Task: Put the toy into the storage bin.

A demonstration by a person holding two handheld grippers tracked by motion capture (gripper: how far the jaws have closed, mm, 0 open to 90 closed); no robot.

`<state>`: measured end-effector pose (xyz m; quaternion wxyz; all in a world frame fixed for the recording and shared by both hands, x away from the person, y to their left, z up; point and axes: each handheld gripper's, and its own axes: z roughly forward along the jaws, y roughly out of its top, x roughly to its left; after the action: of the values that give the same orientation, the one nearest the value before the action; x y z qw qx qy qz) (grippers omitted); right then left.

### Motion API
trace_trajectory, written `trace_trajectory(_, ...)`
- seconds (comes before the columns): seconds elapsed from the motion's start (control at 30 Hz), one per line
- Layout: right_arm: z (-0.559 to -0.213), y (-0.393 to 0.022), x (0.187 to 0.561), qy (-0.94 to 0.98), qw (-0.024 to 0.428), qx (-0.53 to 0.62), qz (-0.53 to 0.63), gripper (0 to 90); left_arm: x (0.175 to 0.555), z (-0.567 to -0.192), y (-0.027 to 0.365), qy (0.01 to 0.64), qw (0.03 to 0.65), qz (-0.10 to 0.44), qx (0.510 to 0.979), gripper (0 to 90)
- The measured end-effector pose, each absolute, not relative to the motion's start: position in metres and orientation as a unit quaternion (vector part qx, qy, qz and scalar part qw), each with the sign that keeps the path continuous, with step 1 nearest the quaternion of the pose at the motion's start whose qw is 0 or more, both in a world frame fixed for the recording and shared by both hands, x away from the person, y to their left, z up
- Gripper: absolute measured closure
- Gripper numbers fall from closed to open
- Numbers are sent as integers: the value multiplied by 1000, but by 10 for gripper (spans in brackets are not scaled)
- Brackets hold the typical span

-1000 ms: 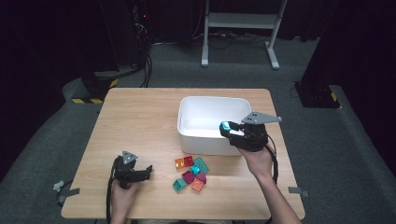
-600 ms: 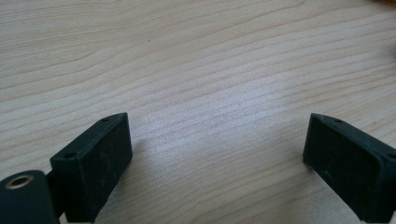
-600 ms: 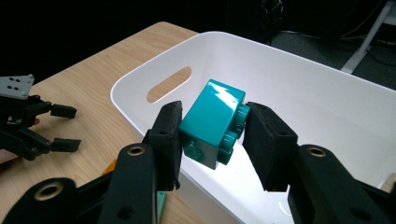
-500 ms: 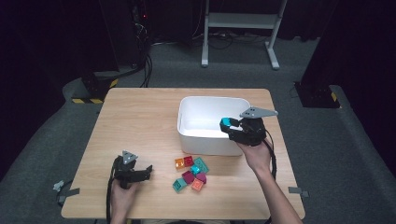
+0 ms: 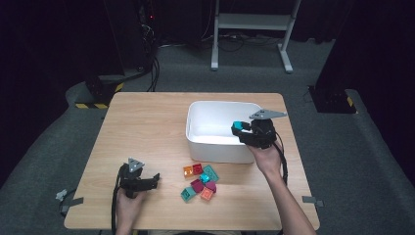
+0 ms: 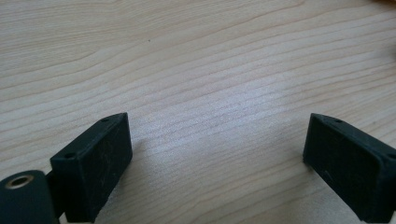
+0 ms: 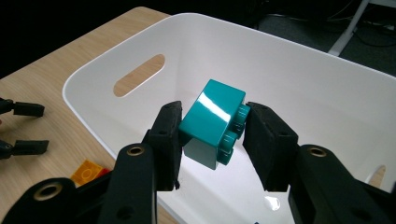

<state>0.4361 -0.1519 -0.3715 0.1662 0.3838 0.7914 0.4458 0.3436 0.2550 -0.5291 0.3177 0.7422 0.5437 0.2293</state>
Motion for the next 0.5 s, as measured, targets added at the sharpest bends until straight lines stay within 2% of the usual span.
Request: trace_trajectory(0.5,-381,-149,447,795,178,401,420,568,344,-529,255,544,318,229,742,81)
